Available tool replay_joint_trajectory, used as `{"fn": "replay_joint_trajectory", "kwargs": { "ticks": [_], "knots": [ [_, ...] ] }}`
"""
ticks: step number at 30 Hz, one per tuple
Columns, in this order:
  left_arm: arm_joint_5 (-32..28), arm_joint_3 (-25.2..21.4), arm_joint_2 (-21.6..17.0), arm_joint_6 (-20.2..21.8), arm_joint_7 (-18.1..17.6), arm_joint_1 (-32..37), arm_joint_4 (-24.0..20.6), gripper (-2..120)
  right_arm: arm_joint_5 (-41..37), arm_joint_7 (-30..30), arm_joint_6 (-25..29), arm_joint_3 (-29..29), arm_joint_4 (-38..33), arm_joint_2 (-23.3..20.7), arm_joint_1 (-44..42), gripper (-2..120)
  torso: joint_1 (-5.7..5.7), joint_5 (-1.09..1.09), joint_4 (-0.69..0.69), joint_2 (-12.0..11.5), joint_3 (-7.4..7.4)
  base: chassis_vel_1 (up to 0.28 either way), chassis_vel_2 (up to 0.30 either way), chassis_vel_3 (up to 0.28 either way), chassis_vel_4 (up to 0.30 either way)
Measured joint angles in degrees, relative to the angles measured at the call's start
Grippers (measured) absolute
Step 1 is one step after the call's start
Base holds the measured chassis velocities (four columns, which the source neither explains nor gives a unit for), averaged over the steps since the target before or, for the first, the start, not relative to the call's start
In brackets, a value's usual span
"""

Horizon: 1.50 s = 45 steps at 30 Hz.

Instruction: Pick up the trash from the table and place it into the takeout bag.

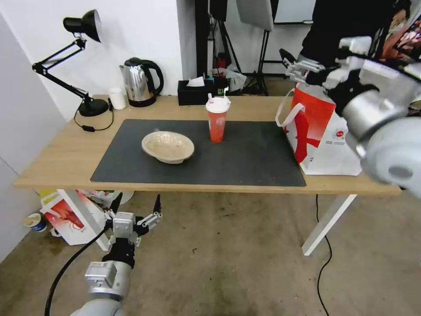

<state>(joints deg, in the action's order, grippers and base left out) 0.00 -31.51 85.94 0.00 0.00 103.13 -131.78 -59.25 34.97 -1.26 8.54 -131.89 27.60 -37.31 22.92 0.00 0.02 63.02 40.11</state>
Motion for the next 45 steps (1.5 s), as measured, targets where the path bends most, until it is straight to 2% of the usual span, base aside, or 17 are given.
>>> {"fn": "replay_joint_trajectory", "kwargs": {
  "ticks": [3, 4, 8, 9, 12, 16, 23, 30, 45],
  "knots": [
    [0.0, 0.0, 0.01, 0.0, 0.01, 0.01, 0.0, 100, 9.11, 1.55, 2.14, 6.46, -2.29, 2.69, -10.61, 100, 0.0, 0.03, -0.02, 0.01, 0.0, 0.0, 0.0, 0.0, 0.0],
    [0.0, 0.0, 0.01, 0.0, 0.01, 0.01, 0.0, 100, 9.11, 1.55, 2.14, 6.46, -2.29, 2.69, -10.61, 100, 0.0, 0.03, -0.02, 0.01, 0.0, 0.0, 0.0, 0.0, 0.0],
    [0.0, 0.0, 0.0, 0.0, 0.01, 0.01, 0.0, 100, 19.19, 4.17, 5.31, 15.66, -5.63, 6.47, -24.32, 100, 0.0, 0.0, -0.01, 0.0, -0.01, 0.0, 0.0, 0.0, 0.0],
    [0.0, 0.0, 0.0, 0.0, 0.01, 0.01, 0.0, 100, 19.19, 4.17, 5.31, 15.66, -5.63, 6.47, -24.32, 100, 0.0, 0.0, -0.01, 0.0, -0.01, 0.0, 0.0, 0.0, 0.0],
    [0.0, 0.0, -0.01, 0.0, 0.01, 0.01, 0.0, 100, 23.72, 5.44, 7.63, 20.48, -8.69, 9.56, -34.41, 100, -0.01, 0.02, -0.04, 0.0, -0.01, 0.0, 0.0, 0.0, 0.0],
    [0.0, 0.0, 0.01, 0.0, 0.0, 0.01, 0.0, 100, 26.67, 6.26, 9.3, 22.3, -11.23, 11.45, -39.45, 100, -0.01, -0.01, -0.01, 0.0, -0.01, 0.0, 0.0, 0.0, 0.0],
    [0.0, 0.0, 0.0, 0.0, 0.0, 0.0, 0.0, 100, 31.23, 7.55, 11.07, 22.67, -11.72, 14.38, -47.02, 100, 0.0, 0.01, -0.02, 0.0, 0.0, 0.0, 0.0, 0.0, 0.0],
    [0.0, 0.0, 0.0, 0.0, 0.0, 0.0, 0.0, 100, 33.75, 10.15, 11.71, 19.34, -11.53, 15.78, -55.61, 100, 0.0, 0.0, -0.02, 0.0, -0.01, 0.0, 0.0, 0.0, 0.0],
    [0.0, 0.0, 0.01, 0.0, 0.0, 0.01, 0.0, 100, 34.24, 11.76, 11.37, 15.51, -11.38, 14.98, -60.69, 100, 0.0, 0.0, -0.02, 0.0, 0.0, 0.0, 0.0, 0.0, 0.0]
  ]
}}
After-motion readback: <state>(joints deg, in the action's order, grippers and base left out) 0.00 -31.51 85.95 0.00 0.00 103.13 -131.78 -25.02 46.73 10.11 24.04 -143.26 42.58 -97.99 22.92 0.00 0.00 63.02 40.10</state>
